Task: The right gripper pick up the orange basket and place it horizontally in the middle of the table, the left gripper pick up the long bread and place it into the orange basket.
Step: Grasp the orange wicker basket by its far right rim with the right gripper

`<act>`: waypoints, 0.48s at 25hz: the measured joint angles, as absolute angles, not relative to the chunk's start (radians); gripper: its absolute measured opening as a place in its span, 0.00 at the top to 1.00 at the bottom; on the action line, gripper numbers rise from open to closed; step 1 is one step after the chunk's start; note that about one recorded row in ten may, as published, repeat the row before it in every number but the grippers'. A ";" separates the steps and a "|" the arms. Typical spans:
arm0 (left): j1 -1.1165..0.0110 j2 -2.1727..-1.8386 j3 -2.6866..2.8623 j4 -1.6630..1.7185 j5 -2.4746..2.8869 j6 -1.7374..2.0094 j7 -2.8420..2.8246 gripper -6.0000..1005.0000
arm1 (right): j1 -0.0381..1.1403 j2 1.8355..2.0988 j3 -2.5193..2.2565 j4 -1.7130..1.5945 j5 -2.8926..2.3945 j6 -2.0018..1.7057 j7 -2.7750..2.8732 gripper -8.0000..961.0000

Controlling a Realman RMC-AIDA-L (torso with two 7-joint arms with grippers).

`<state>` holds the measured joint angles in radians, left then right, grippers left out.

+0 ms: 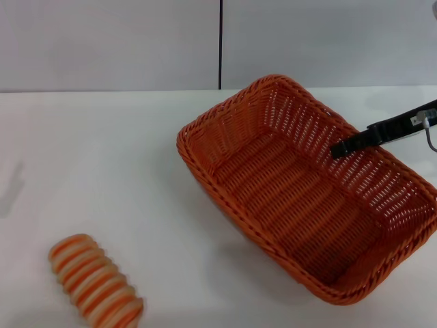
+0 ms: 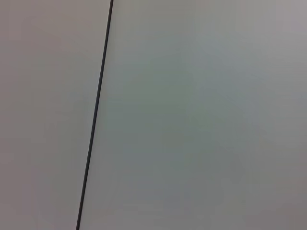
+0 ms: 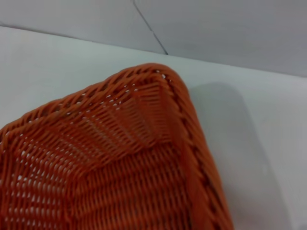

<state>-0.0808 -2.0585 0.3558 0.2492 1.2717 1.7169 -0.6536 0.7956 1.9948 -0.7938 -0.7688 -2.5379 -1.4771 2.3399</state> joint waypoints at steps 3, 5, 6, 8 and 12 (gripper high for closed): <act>-0.081 -2.059 0.356 0.249 1.272 1.718 -0.653 0.28 | 0.792 1.999 -0.794 -0.779 -2.538 -1.458 2.325 0.19; -0.081 -2.059 0.356 0.249 1.272 1.720 -0.653 0.28 | 0.791 2.002 -0.791 -0.780 -2.537 -1.453 2.309 0.20; -0.082 -2.059 0.355 0.249 1.272 1.721 -0.653 0.28 | 0.791 2.003 -0.788 -0.781 -2.535 -1.448 2.296 0.20; -0.086 -2.058 0.350 0.247 1.272 1.720 -0.653 0.28 | 0.792 2.003 -0.789 -0.781 -2.533 -1.445 2.290 0.25; -0.088 -2.059 0.348 0.247 1.270 1.719 -0.653 0.28 | 0.798 2.003 -0.791 -0.778 -2.502 -1.438 2.257 0.35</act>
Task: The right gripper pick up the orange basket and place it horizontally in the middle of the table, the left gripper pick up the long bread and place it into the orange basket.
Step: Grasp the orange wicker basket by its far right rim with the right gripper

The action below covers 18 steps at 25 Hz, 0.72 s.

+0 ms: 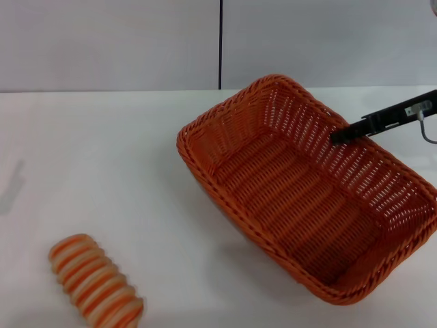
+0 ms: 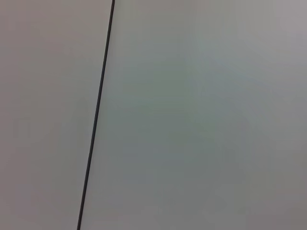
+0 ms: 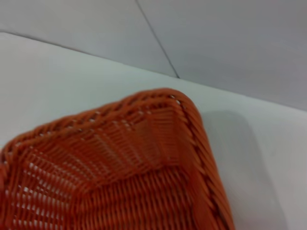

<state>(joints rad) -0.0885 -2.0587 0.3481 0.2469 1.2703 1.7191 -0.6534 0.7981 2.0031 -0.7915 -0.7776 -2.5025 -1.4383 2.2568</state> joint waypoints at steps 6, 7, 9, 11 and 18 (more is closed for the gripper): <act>-0.095 -2.060 0.348 0.247 1.265 1.705 -0.653 0.28 | 0.815 2.004 -0.794 -0.741 -2.491 -1.403 2.245 0.52; -0.095 -2.060 0.348 0.247 1.265 1.705 -0.653 0.28 | 0.819 2.004 -0.794 -0.730 -2.491 -1.394 2.243 0.55; -0.096 -2.061 0.347 0.247 1.264 1.704 -0.653 0.28 | 0.826 2.003 -0.793 -0.711 -2.490 -1.379 2.240 0.61; -0.096 -2.061 0.347 0.247 1.264 1.704 -0.653 0.28 | 0.828 2.003 -0.793 -0.704 -2.490 -1.373 2.238 0.67; -0.097 -2.061 0.347 0.247 1.263 1.704 -0.653 0.27 | 0.840 2.003 -0.795 -0.703 -2.490 -1.377 2.206 0.83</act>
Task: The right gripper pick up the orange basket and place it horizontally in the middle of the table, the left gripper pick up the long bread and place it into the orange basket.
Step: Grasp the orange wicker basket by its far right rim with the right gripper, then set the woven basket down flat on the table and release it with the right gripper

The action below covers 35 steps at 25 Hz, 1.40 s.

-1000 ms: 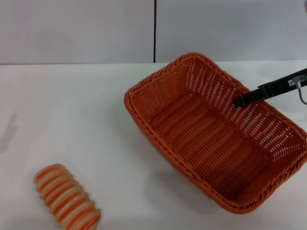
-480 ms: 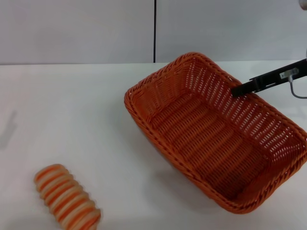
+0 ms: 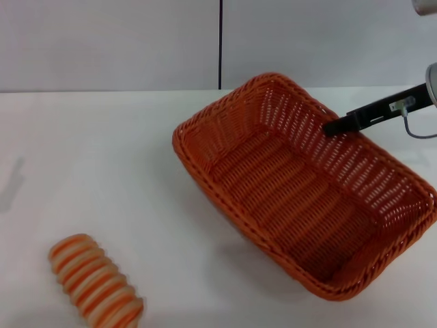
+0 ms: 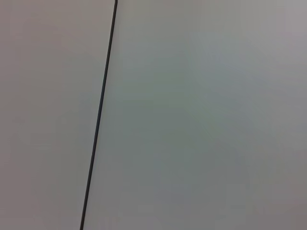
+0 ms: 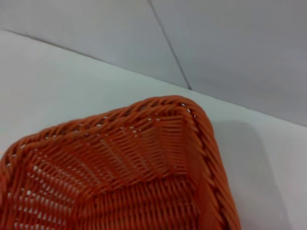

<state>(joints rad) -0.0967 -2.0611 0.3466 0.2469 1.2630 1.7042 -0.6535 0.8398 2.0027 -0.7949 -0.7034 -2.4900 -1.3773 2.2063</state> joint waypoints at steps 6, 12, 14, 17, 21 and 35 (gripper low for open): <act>-0.101 -2.061 0.347 0.247 1.262 1.705 -0.653 0.27 | 0.866 2.006 -0.795 -0.805 -2.484 -1.507 2.087 0.81; -0.098 -2.060 0.347 0.247 1.262 1.709 -0.653 0.27 | 0.909 2.009 -0.802 -0.857 -2.484 -1.618 1.989 0.80; -0.092 -2.061 0.349 0.247 1.264 1.719 -0.646 0.27 | 0.929 2.005 -0.849 -0.873 -2.484 -1.644 1.960 0.79; -0.088 -2.060 0.351 0.247 1.266 1.730 -0.634 0.27 | 0.944 1.997 -0.885 -0.876 -2.484 -1.645 1.944 0.79; -0.081 -2.060 0.353 0.247 1.268 1.742 -0.622 0.27 | 0.977 1.991 -0.933 -0.879 -2.488 -1.647 1.877 0.78; -0.066 -2.061 0.351 0.244 1.269 1.755 -0.622 0.27 | 1.004 2.010 -0.947 -0.878 -2.483 -1.628 1.644 0.75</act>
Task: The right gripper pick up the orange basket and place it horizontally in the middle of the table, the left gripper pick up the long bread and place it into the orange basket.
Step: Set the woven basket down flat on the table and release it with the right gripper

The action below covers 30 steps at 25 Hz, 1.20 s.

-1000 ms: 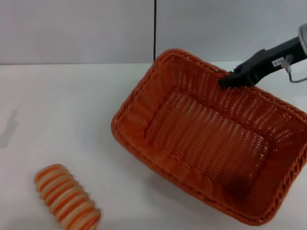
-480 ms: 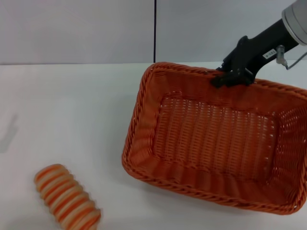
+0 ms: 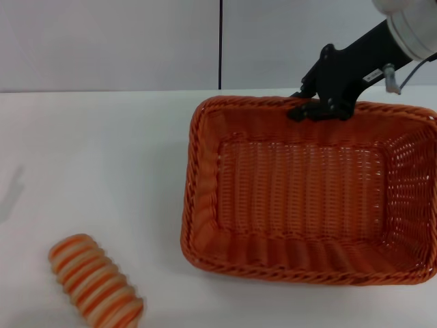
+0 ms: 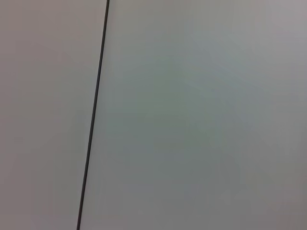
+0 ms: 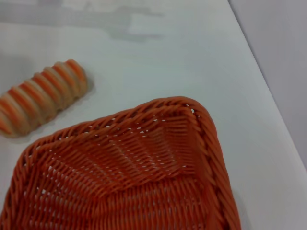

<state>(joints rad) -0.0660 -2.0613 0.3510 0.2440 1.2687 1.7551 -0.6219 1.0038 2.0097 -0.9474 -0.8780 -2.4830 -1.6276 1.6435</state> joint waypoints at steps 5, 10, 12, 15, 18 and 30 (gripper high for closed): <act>-0.062 -2.060 0.347 0.248 1.266 1.760 -0.619 0.27 | 1.005 2.042 -0.949 -0.885 -2.475 -1.618 1.584 0.73; -0.055 -2.059 0.347 0.248 1.264 1.764 -0.622 0.27 | 1.016 2.060 -0.951 -0.890 -2.466 -1.614 1.553 0.72; -0.051 -2.059 0.347 0.247 1.263 1.764 -0.620 0.27 | 1.016 2.064 -0.951 -0.890 -2.464 -1.606 1.545 0.72; -0.046 -2.059 0.347 0.245 1.262 1.764 -0.619 0.27 | 1.007 2.066 -0.950 -0.892 -2.454 -1.596 1.544 0.71; -0.045 -2.059 0.347 0.245 1.262 1.764 -0.619 0.27 | 0.993 2.073 -0.953 -0.898 -2.445 -1.573 1.544 0.70; -0.047 -2.059 0.347 0.245 1.262 1.762 -0.629 0.27 | 0.944 2.079 -1.086 -0.899 -2.372 -1.509 1.532 0.68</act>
<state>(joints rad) -0.0473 -2.0585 0.3467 0.2453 1.2624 1.7625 -0.6289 0.9443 2.0790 -1.0864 -0.8992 -2.3722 -1.5086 1.5324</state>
